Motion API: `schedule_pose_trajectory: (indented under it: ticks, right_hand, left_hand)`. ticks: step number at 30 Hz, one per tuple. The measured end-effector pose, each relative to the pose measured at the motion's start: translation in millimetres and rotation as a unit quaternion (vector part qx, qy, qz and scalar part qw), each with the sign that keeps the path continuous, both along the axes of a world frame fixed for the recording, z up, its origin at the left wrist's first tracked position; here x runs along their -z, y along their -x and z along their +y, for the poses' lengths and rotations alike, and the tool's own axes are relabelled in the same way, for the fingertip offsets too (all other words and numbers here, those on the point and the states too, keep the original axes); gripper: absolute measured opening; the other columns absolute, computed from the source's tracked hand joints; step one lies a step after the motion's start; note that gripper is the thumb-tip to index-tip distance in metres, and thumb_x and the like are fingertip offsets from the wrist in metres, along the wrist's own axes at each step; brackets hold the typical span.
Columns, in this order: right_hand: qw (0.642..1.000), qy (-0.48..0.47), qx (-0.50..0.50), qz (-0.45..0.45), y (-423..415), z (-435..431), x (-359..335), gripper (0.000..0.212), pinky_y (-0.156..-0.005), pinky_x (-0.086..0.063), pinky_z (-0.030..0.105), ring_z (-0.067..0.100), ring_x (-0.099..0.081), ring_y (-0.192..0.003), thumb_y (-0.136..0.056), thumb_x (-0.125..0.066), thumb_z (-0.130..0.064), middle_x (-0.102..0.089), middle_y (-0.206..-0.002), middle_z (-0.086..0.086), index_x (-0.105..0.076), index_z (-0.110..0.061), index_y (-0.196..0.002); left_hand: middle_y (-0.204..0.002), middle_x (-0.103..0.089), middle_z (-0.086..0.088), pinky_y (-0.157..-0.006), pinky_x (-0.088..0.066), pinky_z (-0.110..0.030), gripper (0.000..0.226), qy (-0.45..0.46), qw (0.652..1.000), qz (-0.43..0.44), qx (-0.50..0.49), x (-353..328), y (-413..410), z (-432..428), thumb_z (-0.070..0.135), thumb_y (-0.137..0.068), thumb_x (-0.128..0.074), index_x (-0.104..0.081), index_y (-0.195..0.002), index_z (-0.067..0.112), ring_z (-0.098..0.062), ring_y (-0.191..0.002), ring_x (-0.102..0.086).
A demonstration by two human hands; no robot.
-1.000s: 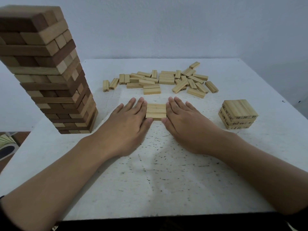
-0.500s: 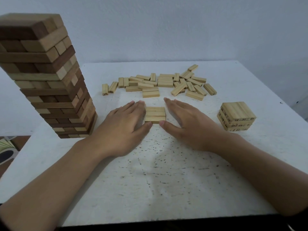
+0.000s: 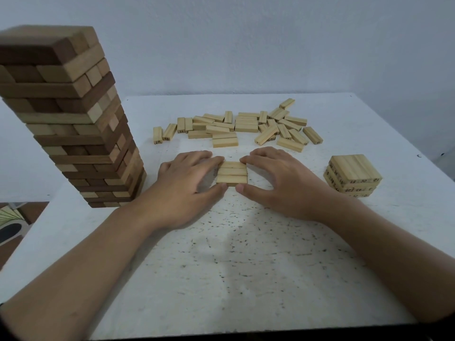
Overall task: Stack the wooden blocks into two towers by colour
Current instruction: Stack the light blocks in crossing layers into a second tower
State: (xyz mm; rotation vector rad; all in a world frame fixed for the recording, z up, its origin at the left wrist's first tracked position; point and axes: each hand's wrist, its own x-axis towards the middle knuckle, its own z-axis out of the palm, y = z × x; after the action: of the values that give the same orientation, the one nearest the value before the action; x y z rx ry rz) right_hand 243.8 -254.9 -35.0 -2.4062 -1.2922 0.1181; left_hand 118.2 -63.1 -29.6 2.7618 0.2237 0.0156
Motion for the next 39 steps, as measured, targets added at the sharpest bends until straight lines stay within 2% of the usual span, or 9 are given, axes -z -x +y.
schedule_pose_trajectory:
  ticks: [4,12,14,16,20,25,30,35,39]
  right_hand:
    - [1.000,-0.005,-0.004,-0.004,-2,-1,2,0.067,-0.112,-0.028,0.025,0.007,-0.036,-0.137,-0.092,-0.055,-0.063,-0.045,-0.149,-0.010,-0.047,-0.029,-0.149]
    - [1.000,-0.010,-0.004,-0.004,-1,-1,1,0.062,-0.111,-0.028,0.024,0.008,-0.036,-0.138,-0.095,-0.057,-0.058,-0.045,-0.149,-0.009,-0.047,-0.028,-0.148]
    - [1.000,-0.009,-0.003,-0.002,-1,-1,1,0.062,-0.111,-0.029,0.025,0.008,-0.036,-0.138,-0.095,-0.056,-0.058,-0.045,-0.149,-0.010,-0.047,-0.028,-0.148]
    - [1.000,-0.004,-0.005,-0.003,-1,-1,0,0.060,-0.110,-0.029,0.025,0.008,-0.036,-0.137,-0.095,-0.056,-0.058,-0.045,-0.148,-0.010,-0.047,-0.029,-0.147]
    - [1.000,0.012,-0.017,0.005,-2,-1,-3,0.055,-0.109,-0.031,0.029,0.010,-0.037,-0.134,-0.094,-0.056,-0.056,-0.044,-0.144,-0.011,-0.048,-0.035,-0.145]
    - [0.999,0.034,-0.022,0.016,-4,-3,-5,0.056,-0.112,-0.026,0.031,0.009,-0.029,-0.140,-0.094,-0.055,-0.058,-0.037,-0.152,-0.009,-0.045,-0.040,-0.145]
    - [0.998,0.044,-0.029,0.018,-5,-4,-7,0.056,-0.112,-0.024,0.029,0.008,-0.026,-0.142,-0.094,-0.053,-0.060,-0.034,-0.155,-0.009,-0.043,-0.042,-0.146]
    - [0.997,0.070,-0.036,0.019,-5,-6,-9,0.065,-0.118,-0.021,0.033,0.010,-0.021,-0.147,-0.095,-0.049,-0.063,-0.026,-0.160,-0.008,-0.034,-0.039,-0.154]
    - [0.995,0.087,-0.047,0.017,-4,-7,-12,0.062,-0.118,-0.018,0.034,0.012,-0.017,-0.149,-0.098,-0.045,-0.061,-0.022,-0.163,-0.004,-0.032,-0.038,-0.155]
  left_hand:
    - [-0.162,-0.023,0.014,-0.117,-0.011,-0.038,0.063,-0.010,1.000,-0.002,0.000,2,0,0,0.065,-0.101,-0.030,-0.027,-0.158,0.037,-0.005,-0.149,-0.011]
    - [-0.161,-0.022,0.015,-0.116,-0.012,-0.037,0.061,-0.012,1.000,-0.001,0.004,2,0,0,0.061,-0.102,-0.034,-0.027,-0.158,0.038,-0.004,-0.148,-0.012]
    - [-0.160,-0.024,0.016,-0.114,-0.013,-0.037,0.062,-0.014,1.000,-0.005,0.010,3,0,1,0.066,-0.101,-0.031,-0.028,-0.156,0.038,-0.005,-0.147,-0.014]
    - [-0.157,-0.027,0.018,-0.112,-0.015,-0.037,0.066,-0.014,1.000,-0.007,0.017,3,-1,2,0.071,-0.095,-0.027,-0.031,-0.152,0.039,-0.007,-0.146,-0.016]
    - [-0.145,-0.033,0.022,-0.110,-0.019,-0.036,0.045,-0.001,0.999,-0.012,0.030,1,1,4,0.067,-0.098,-0.041,-0.040,-0.134,0.041,-0.004,-0.139,-0.021]
    - [-0.146,-0.029,0.023,-0.106,-0.013,-0.027,0.053,0.007,0.999,-0.019,0.035,2,2,3,0.070,-0.095,-0.044,-0.039,-0.137,0.039,0.004,-0.138,-0.014]
    - [-0.143,-0.034,0.023,-0.110,-0.018,-0.032,0.047,0.015,0.998,-0.034,0.047,4,2,6,0.067,-0.096,-0.045,-0.043,-0.132,0.038,0.002,-0.137,-0.019]
    - [-0.139,-0.036,0.022,-0.107,-0.019,-0.032,0.044,0.003,0.998,-0.035,0.058,5,2,7,0.065,-0.096,-0.044,-0.044,-0.130,0.037,0.001,-0.134,-0.022]
    - [-0.135,-0.036,0.023,-0.106,-0.020,-0.033,0.053,-0.011,0.997,-0.034,0.062,6,1,8,0.076,-0.092,-0.037,-0.042,-0.126,0.036,0.002,-0.131,-0.024]
